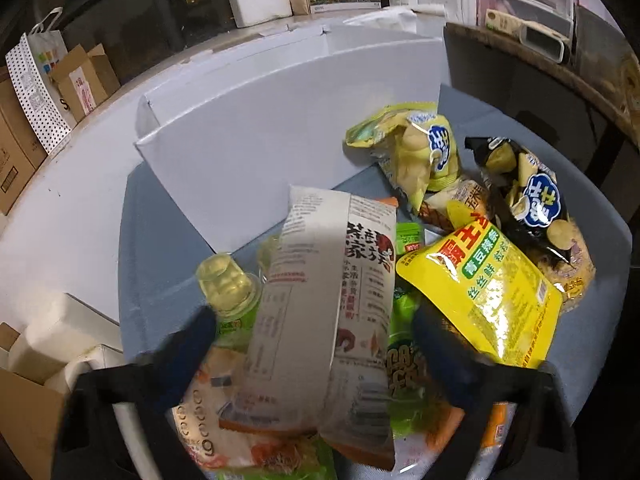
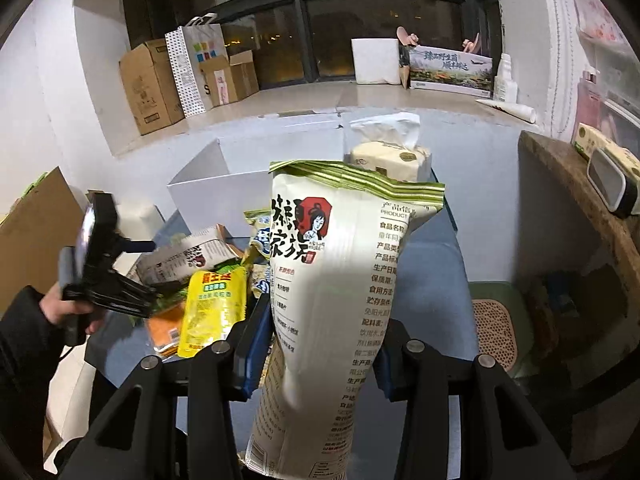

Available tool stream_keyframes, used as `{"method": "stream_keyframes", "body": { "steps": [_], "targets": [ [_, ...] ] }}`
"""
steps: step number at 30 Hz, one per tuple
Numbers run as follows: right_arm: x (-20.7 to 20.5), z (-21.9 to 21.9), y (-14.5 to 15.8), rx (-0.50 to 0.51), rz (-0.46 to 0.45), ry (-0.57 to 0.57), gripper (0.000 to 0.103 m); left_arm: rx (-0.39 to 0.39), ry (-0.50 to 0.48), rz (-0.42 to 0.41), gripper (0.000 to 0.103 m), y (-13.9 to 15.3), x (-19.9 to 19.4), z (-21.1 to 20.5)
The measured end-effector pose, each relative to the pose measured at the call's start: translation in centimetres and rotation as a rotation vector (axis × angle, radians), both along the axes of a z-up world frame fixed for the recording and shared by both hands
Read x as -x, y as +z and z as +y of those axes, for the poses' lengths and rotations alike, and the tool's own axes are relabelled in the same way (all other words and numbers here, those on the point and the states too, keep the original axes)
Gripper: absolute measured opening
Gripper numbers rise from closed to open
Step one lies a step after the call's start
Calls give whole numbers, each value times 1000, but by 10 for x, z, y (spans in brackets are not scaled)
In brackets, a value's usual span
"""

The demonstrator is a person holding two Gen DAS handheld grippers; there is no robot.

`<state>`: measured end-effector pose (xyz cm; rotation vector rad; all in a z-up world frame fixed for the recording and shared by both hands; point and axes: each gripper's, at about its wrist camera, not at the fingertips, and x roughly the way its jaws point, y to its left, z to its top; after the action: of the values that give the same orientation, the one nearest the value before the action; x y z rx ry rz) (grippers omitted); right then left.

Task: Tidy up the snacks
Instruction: 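Carry the white-and-green bag into the white box and release it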

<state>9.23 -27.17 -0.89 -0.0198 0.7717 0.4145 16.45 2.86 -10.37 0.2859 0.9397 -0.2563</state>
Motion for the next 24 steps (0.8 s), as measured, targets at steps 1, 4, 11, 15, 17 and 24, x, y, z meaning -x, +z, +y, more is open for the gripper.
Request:
{"method": "stream_keyframes", "body": {
  "steps": [1, 4, 11, 15, 17, 24],
  "targets": [
    [-1, 0, -1, -3, 5, -1, 48, 17, 2, 22, 56, -1, -2, 0],
    [-4, 2, -6, -10, 21, 5, 47, 59, 22, -9, 51, 7, 4, 3],
    [-14, 9, -10, -36, 38, 11, 48, 110, 144, -118, 50, 41, 45, 15],
    [-34, 23, -1, -71, 43, 36, 48, 196, 197, -211, 50, 79, 56, 19],
    [-51, 36, 12, -78, 22, 61, 48, 228, 225, -258, 50, 99, 48, 14],
    [-150, 91, 59, -85, -2, 97, 48, 291, 318, -326, 50, 148, -44, 12]
  ]
}}
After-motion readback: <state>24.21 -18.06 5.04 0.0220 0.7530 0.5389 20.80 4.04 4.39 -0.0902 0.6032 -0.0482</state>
